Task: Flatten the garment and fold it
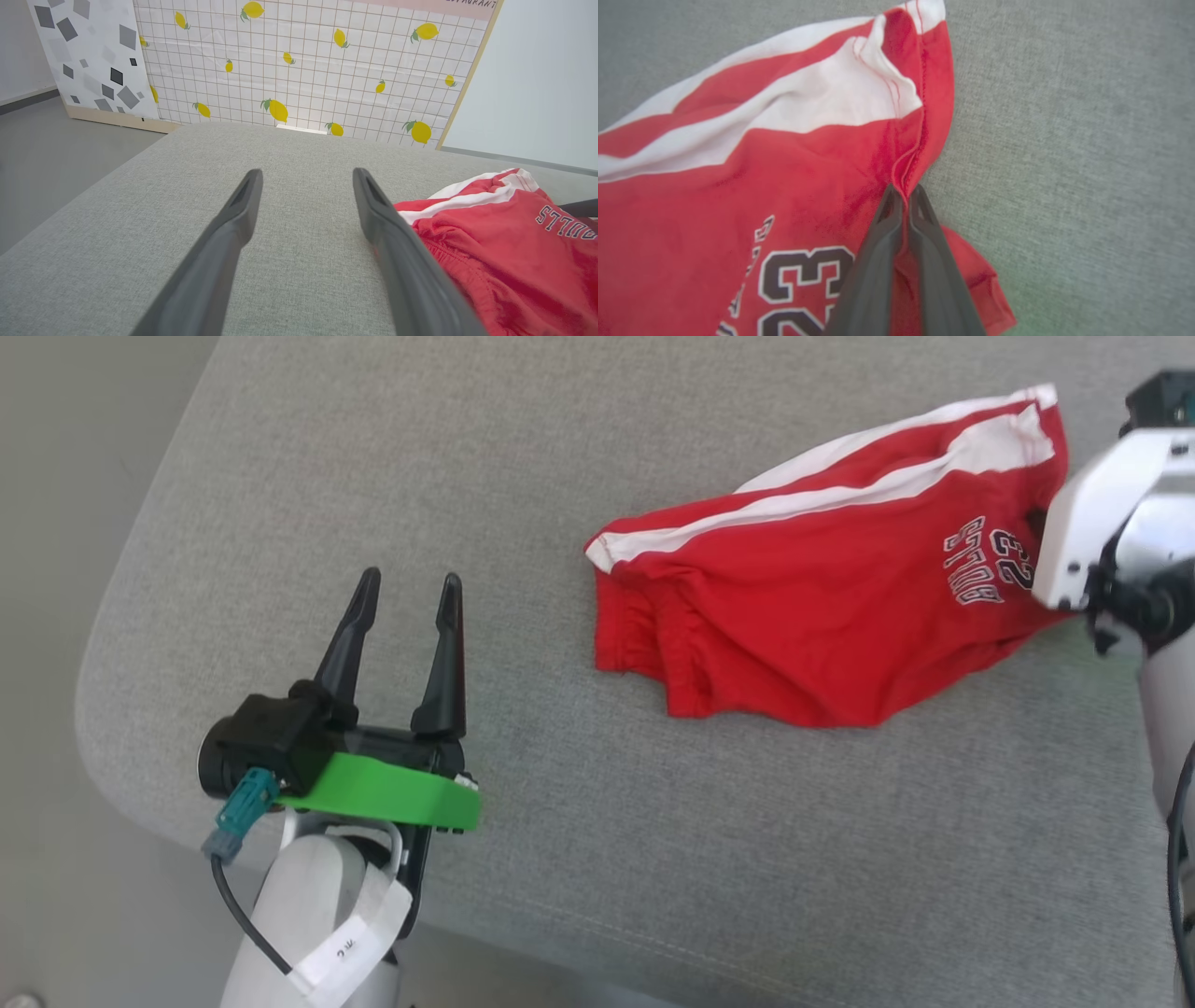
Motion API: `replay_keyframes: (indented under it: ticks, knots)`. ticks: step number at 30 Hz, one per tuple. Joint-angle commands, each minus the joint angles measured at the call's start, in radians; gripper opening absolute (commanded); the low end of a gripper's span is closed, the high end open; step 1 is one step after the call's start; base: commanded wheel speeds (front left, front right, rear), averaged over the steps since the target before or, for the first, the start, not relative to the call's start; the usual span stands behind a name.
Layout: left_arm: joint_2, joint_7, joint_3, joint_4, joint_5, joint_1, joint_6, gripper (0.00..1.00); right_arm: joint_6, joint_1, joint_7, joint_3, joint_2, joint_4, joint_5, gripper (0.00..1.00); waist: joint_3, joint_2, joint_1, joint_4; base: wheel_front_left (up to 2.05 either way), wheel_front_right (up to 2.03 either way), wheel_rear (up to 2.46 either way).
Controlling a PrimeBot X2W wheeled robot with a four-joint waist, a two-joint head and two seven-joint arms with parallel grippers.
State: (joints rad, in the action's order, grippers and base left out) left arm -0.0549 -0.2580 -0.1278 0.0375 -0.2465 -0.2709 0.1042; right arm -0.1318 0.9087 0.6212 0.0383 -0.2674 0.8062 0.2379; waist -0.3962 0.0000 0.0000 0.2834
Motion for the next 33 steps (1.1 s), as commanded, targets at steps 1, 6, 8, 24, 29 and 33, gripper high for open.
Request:
replay_keyframes:
  ticks: [1, 6, 8, 24, 29, 33]
  knots:
    - [0.005, -0.004, 0.003, 0.005, -0.005, 0.017, -0.003, 1.0, 0.001, -0.059, -0.011, 0.004, 0.001, -0.004, 0.019, 0.0, 0.022, 0.0, 0.0, -0.019, 0.0, 0.0, 0.0]
    - [0.005, -0.004, 0.002, 0.025, 0.003, 0.038, 0.003, 1.0, 0.001, -0.137, -0.078, 0.061, -0.035, -0.072, 0.044, 0.0, 0.067, 0.0, 0.0, -0.051, 0.0, 0.0, 0.0]
    - [0.005, -0.004, 0.001, 0.03, 0.004, 0.047, 0.005, 1.0, 0.001, -0.171, -0.092, 0.095, -0.049, -0.097, 0.039, 0.0, 0.083, 0.0, 0.0, -0.066, 0.0, 0.0, 0.0]
    - [0.005, -0.004, -0.011, 0.059, 0.022, 0.085, 0.018, 1.0, 0.001, -0.385, -0.05, 0.262, -0.023, -0.505, -0.225, 0.0, 0.146, 0.0, 0.0, -0.131, 0.0, 0.0, 0.0]
    - [0.005, -0.004, -0.018, 0.065, 0.019, 0.084, 0.02, 1.0, 0.001, -0.402, 0.022, 0.104, 0.002, -0.684, -0.236, 0.0, 0.153, 0.0, 0.0, -0.123, 0.0, 0.0, 0.0]
    - [0.005, -0.004, -0.024, 0.068, 0.013, 0.078, 0.021, 1.0, 0.001, -0.383, 0.065, -0.05, 0.006, -0.748, -0.224, 0.0, 0.15, 0.0, 0.0, -0.108, 0.0, 0.0, 0.0]
